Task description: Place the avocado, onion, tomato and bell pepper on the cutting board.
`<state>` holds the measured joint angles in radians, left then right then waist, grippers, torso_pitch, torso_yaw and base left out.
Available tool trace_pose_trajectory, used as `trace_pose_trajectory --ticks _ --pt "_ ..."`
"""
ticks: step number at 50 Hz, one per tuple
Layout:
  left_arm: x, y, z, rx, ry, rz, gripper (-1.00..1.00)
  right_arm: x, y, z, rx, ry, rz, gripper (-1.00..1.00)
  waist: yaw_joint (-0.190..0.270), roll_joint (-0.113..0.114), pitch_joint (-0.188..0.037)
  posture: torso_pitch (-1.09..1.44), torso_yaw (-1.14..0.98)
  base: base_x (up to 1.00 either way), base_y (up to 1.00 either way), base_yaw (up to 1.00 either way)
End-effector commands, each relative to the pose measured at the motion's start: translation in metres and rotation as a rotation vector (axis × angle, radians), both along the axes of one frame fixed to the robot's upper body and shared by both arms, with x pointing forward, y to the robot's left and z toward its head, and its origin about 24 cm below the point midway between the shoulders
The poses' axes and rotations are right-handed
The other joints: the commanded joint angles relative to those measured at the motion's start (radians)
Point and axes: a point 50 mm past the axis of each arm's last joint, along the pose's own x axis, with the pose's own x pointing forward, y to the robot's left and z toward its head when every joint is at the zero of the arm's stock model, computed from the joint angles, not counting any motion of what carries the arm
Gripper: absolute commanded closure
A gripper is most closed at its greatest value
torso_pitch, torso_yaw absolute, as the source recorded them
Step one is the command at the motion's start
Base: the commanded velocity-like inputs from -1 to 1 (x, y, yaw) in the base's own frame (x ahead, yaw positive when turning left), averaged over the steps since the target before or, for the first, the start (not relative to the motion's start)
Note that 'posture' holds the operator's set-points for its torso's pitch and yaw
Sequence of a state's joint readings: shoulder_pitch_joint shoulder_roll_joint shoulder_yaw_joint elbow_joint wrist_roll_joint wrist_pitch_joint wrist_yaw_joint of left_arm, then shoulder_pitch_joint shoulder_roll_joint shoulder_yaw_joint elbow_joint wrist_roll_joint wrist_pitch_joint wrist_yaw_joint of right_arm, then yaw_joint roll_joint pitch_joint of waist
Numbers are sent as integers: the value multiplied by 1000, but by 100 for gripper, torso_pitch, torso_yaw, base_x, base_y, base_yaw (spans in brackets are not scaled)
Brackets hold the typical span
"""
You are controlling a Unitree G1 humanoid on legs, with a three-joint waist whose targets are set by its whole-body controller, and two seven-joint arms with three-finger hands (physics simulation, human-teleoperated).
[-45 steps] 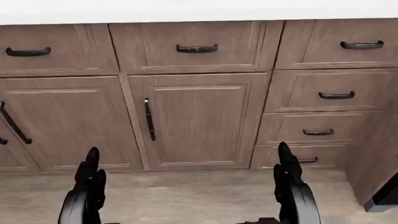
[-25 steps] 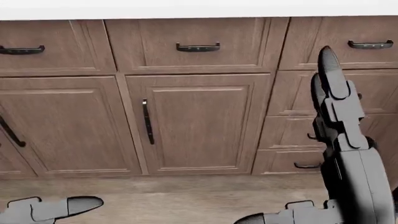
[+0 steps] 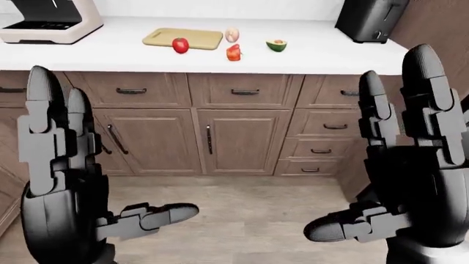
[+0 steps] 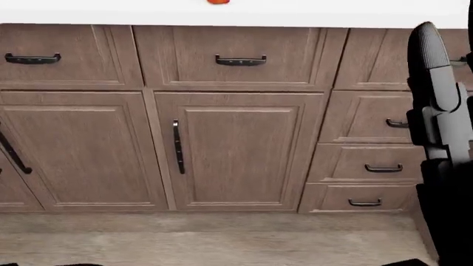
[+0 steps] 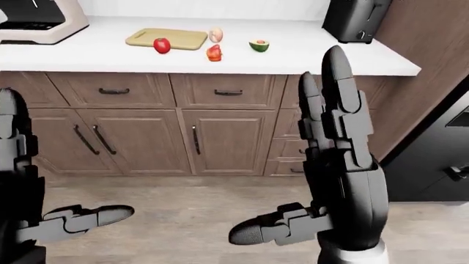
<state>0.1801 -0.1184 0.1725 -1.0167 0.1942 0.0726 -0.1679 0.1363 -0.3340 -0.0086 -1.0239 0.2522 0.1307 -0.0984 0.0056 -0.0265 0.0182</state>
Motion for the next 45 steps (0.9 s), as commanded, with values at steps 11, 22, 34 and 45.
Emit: trace_pose_trajectory --ticks 11,22,34,45 --pt "-6 3 8 -34 -64 -5 -100 -4 1 5 -18 -46 -32 -100 -1 11 -4 0 0 0 1 0" --pt "-4 6 10 -36 -61 6 -100 -4 0 5 -20 -47 -38 -100 -14 11 23 0 0 7 12 0" --pt "-5 2 8 -21 -57 3 -100 -3 0 4 -20 -41 -40 -100 -13 64 28 0 0 18 27 0" --pt "-5 -1 7 -15 -51 0 -100 -3 0 4 -20 -42 -52 -100 -10 -30 33 0 0 21 26 0"
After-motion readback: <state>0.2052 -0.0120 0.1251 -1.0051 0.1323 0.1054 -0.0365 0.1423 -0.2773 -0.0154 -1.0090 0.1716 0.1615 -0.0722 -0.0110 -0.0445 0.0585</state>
